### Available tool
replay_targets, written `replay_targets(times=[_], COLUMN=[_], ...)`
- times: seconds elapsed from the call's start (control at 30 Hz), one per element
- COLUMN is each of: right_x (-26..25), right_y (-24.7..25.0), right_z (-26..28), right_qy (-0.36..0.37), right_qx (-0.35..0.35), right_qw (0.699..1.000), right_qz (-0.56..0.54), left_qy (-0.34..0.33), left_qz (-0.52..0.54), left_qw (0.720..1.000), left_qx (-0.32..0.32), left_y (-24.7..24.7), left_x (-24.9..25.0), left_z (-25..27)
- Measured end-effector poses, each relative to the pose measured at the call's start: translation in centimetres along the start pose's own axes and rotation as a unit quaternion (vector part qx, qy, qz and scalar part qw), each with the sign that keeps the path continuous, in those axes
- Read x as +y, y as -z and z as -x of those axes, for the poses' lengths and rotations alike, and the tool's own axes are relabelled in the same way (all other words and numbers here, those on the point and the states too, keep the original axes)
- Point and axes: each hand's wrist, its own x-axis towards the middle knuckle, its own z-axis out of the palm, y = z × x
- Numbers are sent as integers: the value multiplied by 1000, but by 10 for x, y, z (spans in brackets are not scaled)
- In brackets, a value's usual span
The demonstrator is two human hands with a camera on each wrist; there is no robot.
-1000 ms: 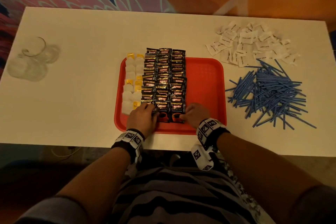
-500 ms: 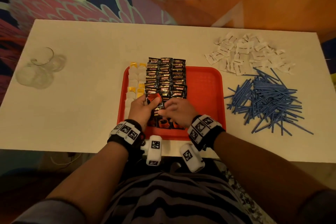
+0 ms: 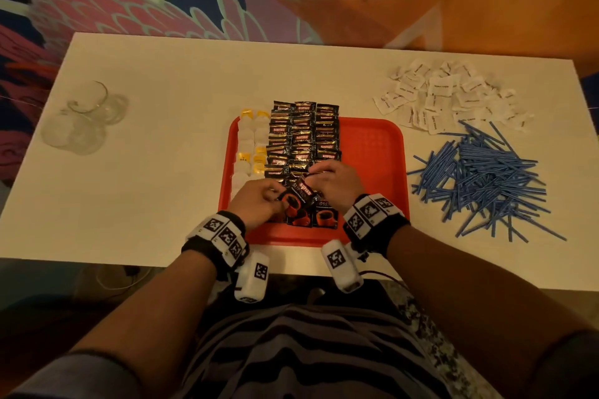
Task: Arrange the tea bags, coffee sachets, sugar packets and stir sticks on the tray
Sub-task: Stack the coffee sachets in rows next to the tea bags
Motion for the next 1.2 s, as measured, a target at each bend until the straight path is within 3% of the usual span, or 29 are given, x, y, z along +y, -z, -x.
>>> replay_targets(times=[0.07, 0.13, 0.3, 0.47, 0.67, 0.87, 1.2], right_x=[2, 3, 5, 20, 39, 59, 62], right_y=[-6, -10, -10, -10, -17, -29, -40], right_z=[-1, -1, 2, 7, 10, 9, 9], right_qy=[21, 34, -2, -62, -81, -132, -168], right_qx=[-9, -14, -18, -88, -76, -43, -8], right_qw=[996, 990, 998, 987, 967, 956, 937], right_qz=[91, 139, 57, 119, 229, 258, 307], left_qy=[-19, -29, -13, 22, 44, 54, 50], left_qz=[-70, -44, 67, 118, 68, -1, -16], left_qw=[997, 999, 995, 990, 991, 994, 994], left_qx=[-9, -7, 71, 80, 103, 96, 98], left_y=[-2, -6, -8, -9, -5, 6, 20], left_x=[2, 2, 0, -10, -23, -46, -61], left_z=[1, 0, -5, -7, -7, -6, -6])
